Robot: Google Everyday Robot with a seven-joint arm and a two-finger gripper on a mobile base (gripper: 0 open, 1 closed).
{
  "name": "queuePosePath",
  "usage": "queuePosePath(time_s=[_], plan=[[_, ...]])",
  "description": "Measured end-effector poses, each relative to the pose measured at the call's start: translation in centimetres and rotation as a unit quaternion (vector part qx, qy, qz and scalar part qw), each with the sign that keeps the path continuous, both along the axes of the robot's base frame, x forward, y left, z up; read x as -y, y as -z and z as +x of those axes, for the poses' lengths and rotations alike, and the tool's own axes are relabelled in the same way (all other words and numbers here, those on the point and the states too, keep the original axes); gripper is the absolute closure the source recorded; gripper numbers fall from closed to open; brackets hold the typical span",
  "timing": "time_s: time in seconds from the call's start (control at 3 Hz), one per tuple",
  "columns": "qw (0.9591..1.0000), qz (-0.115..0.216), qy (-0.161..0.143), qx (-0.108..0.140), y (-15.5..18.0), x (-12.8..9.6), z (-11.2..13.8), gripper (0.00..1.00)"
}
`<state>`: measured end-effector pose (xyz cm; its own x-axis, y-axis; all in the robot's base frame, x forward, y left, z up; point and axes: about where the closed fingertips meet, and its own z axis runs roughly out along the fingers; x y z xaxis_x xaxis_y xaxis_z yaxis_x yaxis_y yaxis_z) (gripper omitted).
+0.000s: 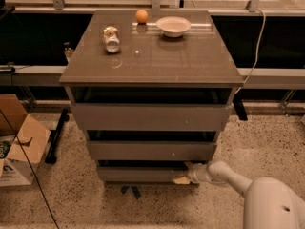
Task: Open bottom drawer
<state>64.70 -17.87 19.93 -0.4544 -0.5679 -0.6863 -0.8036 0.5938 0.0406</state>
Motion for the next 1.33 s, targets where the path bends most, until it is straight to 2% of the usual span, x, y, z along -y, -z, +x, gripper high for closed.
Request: queuePosePath(time_s=[0.33,0.67,1.0,1.33], plan=[[0.9996,-0.029,-0.006,-0.004,-1.3,1.0,-1.8,0.58],[0.9982,-0.059,-0.001,-0.014,-3.0,2.8,-5.5,0.81],[0.9964,-0.071,-0.017,-0.043,-3.1,1.6,-12.3,0.00],[0.9958,-0.067,-0.027,-0.056,-2.5,0.8,-14.0,0.00]])
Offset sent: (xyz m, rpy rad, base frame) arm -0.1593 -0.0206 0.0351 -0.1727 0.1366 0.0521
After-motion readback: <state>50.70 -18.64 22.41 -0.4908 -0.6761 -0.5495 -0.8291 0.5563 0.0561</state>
